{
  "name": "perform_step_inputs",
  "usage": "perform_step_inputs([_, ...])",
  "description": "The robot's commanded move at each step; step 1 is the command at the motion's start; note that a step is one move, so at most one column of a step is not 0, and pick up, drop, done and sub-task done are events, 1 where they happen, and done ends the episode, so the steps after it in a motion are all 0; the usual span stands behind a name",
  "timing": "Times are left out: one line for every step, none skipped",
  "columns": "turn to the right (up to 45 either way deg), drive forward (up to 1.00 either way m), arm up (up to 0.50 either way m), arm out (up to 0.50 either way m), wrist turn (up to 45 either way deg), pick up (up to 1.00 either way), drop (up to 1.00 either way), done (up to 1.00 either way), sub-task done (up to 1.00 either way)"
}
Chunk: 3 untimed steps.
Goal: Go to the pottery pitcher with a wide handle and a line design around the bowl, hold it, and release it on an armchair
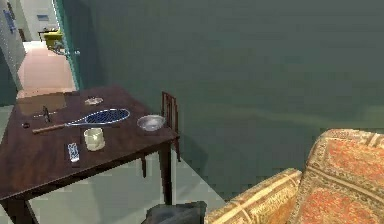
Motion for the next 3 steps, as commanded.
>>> perform_step_inputs([-45.0, 0.0, 0.0, 0.0, 0.0, 0.0, 0.0, 0.0, 0.0])
perform_step_inputs([-24.0, 0.0, 0.0, 0.0, 0.0, 0.0, 0.0, 0.0, 0.0])
perform_step_inputs([0.0, 0.0, 0.0, 0.22, 0.0, 0.0, 0.0, 0.0, 0.0])
